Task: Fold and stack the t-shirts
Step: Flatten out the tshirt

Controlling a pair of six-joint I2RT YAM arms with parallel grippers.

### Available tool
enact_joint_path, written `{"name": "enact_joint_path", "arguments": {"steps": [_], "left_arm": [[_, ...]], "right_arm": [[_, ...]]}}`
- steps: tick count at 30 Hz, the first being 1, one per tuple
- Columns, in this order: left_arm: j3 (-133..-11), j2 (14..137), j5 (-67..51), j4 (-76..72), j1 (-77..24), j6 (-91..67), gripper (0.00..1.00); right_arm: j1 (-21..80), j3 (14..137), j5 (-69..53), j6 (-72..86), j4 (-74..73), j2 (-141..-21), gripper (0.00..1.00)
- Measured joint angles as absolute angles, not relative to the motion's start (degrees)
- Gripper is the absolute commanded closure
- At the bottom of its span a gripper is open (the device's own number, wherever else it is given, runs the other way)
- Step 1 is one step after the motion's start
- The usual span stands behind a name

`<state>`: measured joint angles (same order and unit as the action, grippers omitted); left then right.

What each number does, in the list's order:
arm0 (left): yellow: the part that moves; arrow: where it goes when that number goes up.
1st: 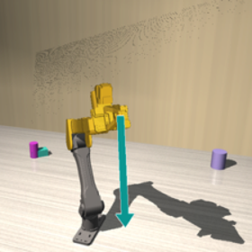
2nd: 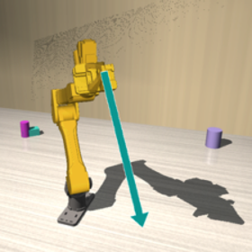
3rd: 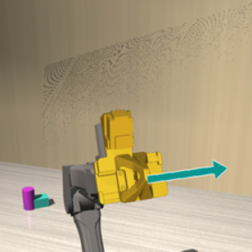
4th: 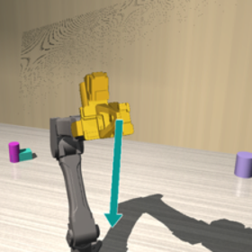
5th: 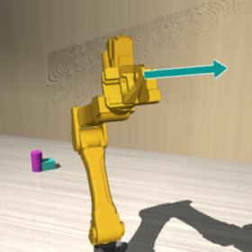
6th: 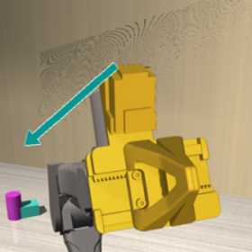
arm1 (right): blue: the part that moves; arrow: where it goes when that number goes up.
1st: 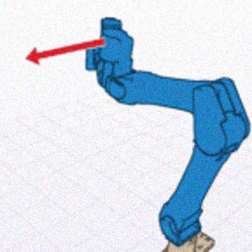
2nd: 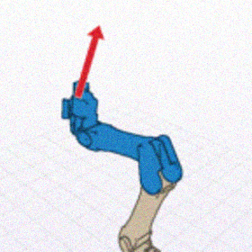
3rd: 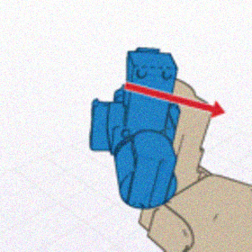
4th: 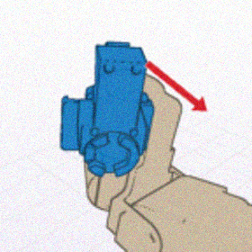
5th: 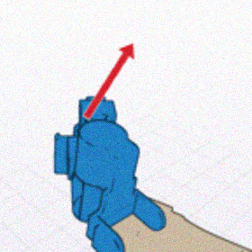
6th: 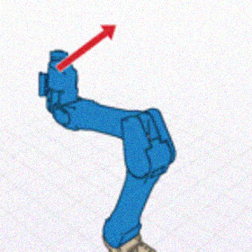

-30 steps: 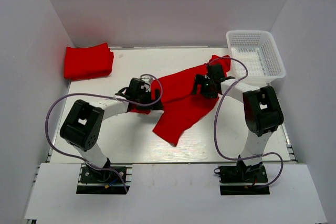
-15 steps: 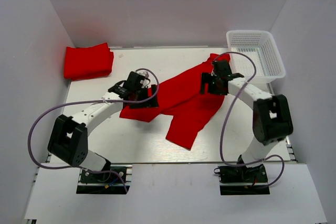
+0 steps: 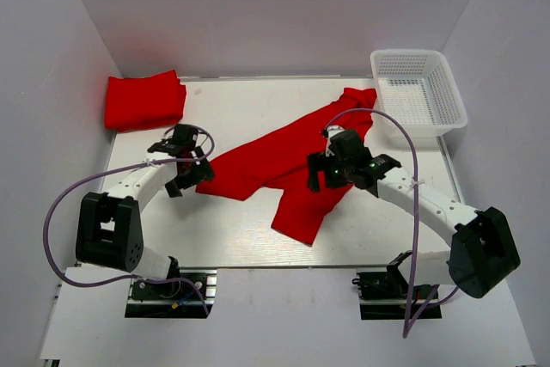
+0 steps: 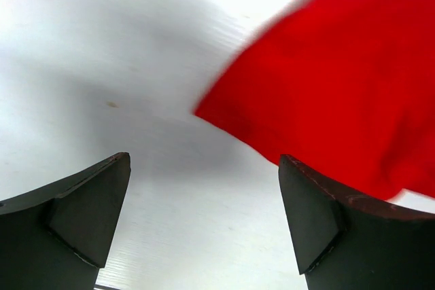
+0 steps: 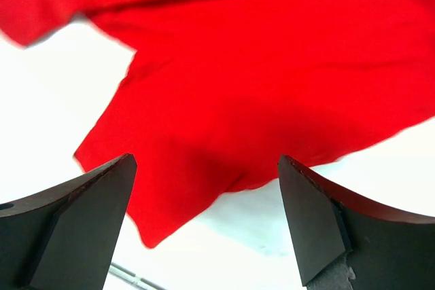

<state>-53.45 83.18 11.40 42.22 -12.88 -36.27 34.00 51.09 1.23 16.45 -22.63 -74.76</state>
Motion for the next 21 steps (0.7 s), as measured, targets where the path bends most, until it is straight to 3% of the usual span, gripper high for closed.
{"name": "enact_joint_path", "arguments": {"steps": [2, 6, 10, 13, 15, 19, 21], "left_arm": [[-52.16, 83.05, 11.33, 41.71, -10.74, -36.36, 0.0], [-49.91, 83.57, 9.34, 37.19, -8.56, -36.49, 0.18], [-47.64, 85.19, 6.44, 32.64, -8.23, -35.24, 0.23], [-46.33, 85.45, 5.76, 30.22, -8.56, -34.61, 0.35], [-45.15, 85.52, 5.5, 28.6, -8.78, -34.24, 0.37], [-44.18, 85.97, 5.32, 25.87, -8.97, -33.78, 0.52], [-43.92, 86.5, 4.89, 23.75, -9.13, -33.45, 0.67]], "right_arm": [[36.45, 50.81, 1.15, 16.73, -23.07, -74.32, 0.1], [39.75, 50.72, 1.65, 17.91, -23.99, -74.17, 0.1], [41.45, 50.72, 2.74, 19.2, -24.45, -73.43, 0.1], [42.17, 50.72, 3.7, 20.01, -25.17, -73.12, 0.1], [42.68, 50.65, 4.38, 20.67, -25.76, -73.08, 0.1], [43.79, 49.82, 5.39, 21.47, -26.74, -72.6, 0.1], [44.4, 49.65, 6.02, 21.74, -27.38, -72.4, 0.1]]}}
